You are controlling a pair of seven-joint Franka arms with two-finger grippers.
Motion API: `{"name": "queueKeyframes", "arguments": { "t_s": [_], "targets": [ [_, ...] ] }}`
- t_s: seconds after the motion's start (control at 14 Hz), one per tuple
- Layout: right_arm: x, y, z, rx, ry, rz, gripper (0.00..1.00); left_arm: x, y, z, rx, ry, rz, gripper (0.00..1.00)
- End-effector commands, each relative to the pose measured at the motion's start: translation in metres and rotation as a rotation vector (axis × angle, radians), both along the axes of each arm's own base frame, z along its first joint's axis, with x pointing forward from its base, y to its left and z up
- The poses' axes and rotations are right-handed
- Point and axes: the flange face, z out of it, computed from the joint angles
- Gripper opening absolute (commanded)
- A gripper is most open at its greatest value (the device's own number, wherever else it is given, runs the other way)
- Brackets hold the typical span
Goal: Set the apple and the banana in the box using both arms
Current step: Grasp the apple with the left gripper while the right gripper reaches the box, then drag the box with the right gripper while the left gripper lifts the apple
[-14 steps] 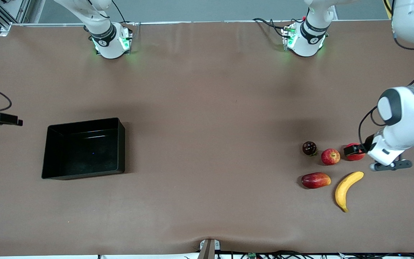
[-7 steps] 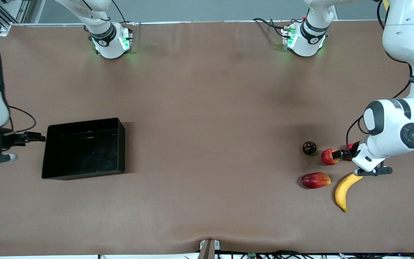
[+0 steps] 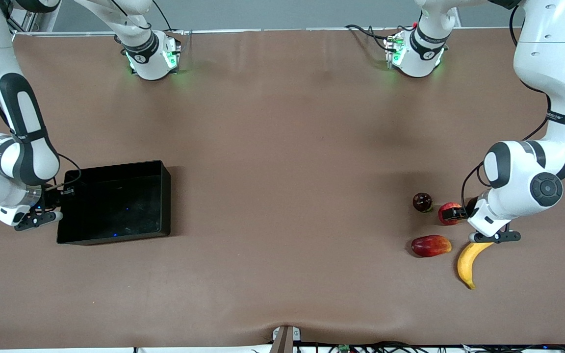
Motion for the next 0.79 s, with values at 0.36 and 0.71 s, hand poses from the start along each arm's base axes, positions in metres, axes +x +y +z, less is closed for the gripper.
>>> {"name": "queueKeyframes", "arguments": {
  "t_s": [0.36, 0.71],
  "targets": [
    [0.016, 0.025, 0.033, 0.030, 0.038, -0.056, 0.00, -0.006, 0.006, -0.029, -0.015, 0.027, 0.008, 0.76],
    [0.044, 0.136, 0.105, 0.112, 0.208, -0.230, 0.00, -0.004, -0.007, 0.029, -0.012, -0.053, -0.003, 0.00]
  ]
}}
